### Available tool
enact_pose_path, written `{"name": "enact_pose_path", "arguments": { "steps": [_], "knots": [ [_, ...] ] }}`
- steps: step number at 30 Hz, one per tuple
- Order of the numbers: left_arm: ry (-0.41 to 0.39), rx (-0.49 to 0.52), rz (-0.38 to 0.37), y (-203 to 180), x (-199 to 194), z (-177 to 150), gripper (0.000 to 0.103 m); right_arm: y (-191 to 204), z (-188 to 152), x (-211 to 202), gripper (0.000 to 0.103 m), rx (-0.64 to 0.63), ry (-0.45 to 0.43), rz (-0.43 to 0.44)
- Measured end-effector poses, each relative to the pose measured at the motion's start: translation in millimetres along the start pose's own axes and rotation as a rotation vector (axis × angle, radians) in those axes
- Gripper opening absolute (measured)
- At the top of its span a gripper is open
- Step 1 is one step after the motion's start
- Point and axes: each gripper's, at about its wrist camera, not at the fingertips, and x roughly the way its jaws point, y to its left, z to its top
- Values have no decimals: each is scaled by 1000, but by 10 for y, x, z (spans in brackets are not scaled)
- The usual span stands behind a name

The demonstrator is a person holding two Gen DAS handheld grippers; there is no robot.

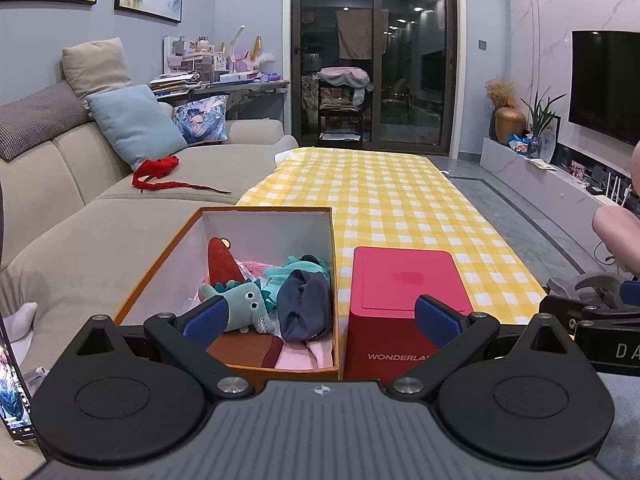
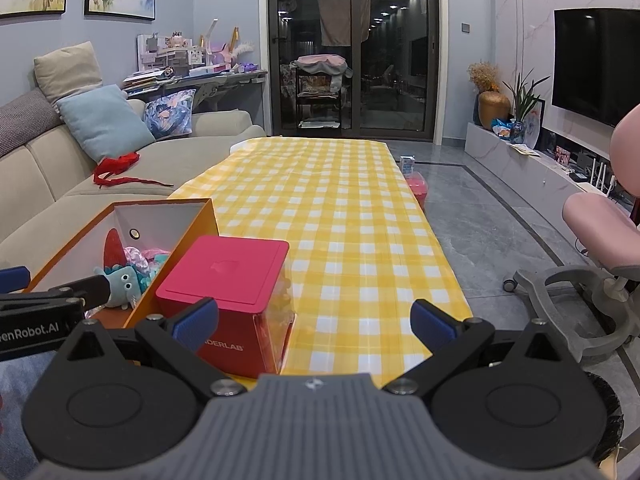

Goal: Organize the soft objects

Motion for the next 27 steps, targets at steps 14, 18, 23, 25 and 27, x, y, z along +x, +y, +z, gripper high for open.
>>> {"name": "enact_pose_path", "arguments": {
  "steps": [14, 18, 23, 25, 27],
  "knots": [
    [0, -2, -5, -21, -11, 10, 103, 8, 12, -10, 100, 3, -2, -1],
    [1, -1, -4, -20, -10, 8, 103, 14, 11, -9, 100, 3, -2, -1],
    [0, 0, -6, -20, -11, 9, 103, 17, 22, -19, 100, 2, -2, -1],
    [0, -1, -6, -22, -10, 8, 103, 13, 20, -22, 100, 3, -2, -1],
    [1, -1, -6, -22, -13, 8, 103, 22, 24, -21, 100, 4, -1, -1]
  ]
}}
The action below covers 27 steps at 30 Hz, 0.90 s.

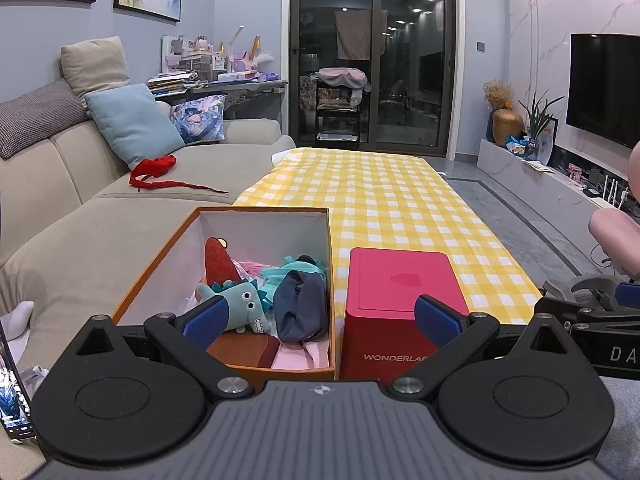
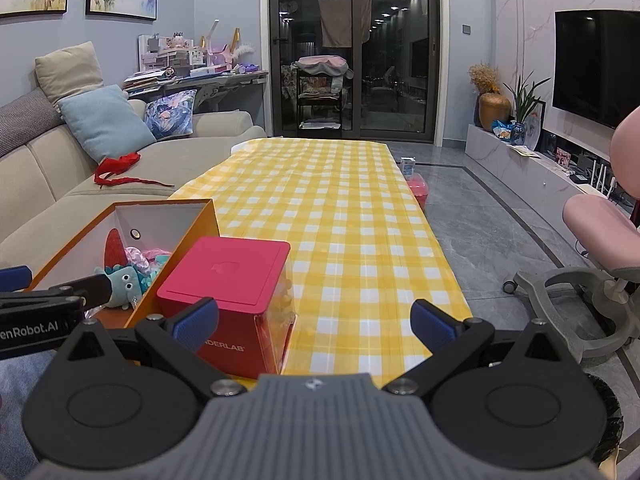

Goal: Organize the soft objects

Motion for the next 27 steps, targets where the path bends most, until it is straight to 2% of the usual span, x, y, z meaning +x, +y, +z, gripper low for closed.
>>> {"name": "enact_pose_path", "arguments": {
  "steps": [27],
  "knots": [
    [3, -1, -5, -43, -16, 2, 103, 4, -2, -3, 100, 3, -1, 0]
  ]
}}
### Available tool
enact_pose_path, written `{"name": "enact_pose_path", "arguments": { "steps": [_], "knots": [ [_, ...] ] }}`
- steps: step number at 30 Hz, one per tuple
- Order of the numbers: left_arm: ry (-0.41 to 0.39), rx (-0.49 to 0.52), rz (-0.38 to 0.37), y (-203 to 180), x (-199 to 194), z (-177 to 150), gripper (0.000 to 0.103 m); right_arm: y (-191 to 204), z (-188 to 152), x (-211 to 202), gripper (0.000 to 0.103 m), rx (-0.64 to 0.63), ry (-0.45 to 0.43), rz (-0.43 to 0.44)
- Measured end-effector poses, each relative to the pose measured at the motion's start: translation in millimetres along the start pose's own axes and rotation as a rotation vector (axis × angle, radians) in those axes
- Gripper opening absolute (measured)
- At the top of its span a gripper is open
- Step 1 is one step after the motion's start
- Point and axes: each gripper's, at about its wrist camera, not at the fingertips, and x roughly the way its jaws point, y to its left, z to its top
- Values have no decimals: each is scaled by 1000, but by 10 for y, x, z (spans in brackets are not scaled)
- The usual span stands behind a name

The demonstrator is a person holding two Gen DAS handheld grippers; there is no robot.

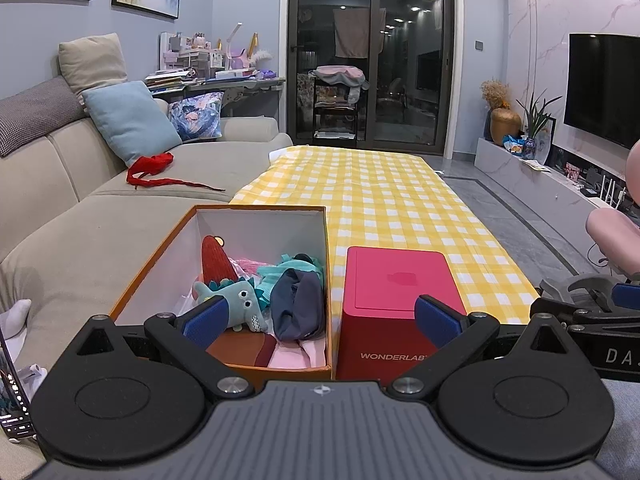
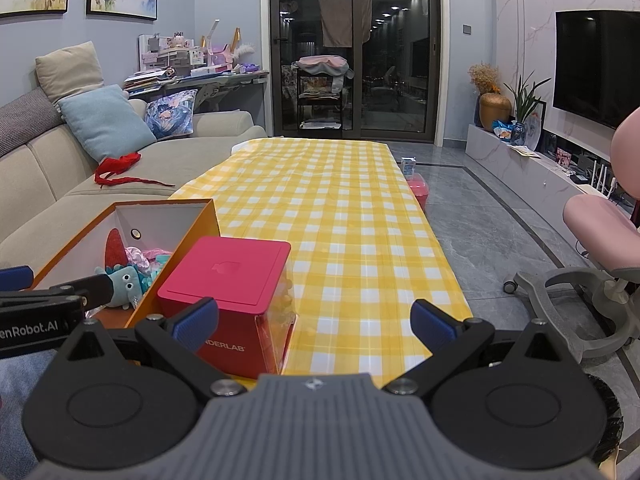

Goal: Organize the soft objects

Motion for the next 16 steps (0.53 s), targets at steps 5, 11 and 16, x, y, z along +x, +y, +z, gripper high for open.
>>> {"name": "enact_pose_path", "arguments": {
  "steps": [5, 11, 16],
  "knots": [
    [-1, 0, 0, -12, -4, 0, 103, -2, -4, 1, 100, 0, -1, 0],
    [-3, 3, -6, -14, -9, 3, 103, 1, -5, 2, 100, -1, -1, 0],
    [-8, 4, -6, -46, -31, 19, 103, 0, -9, 2, 100, 1, -1, -1]
  ]
}}
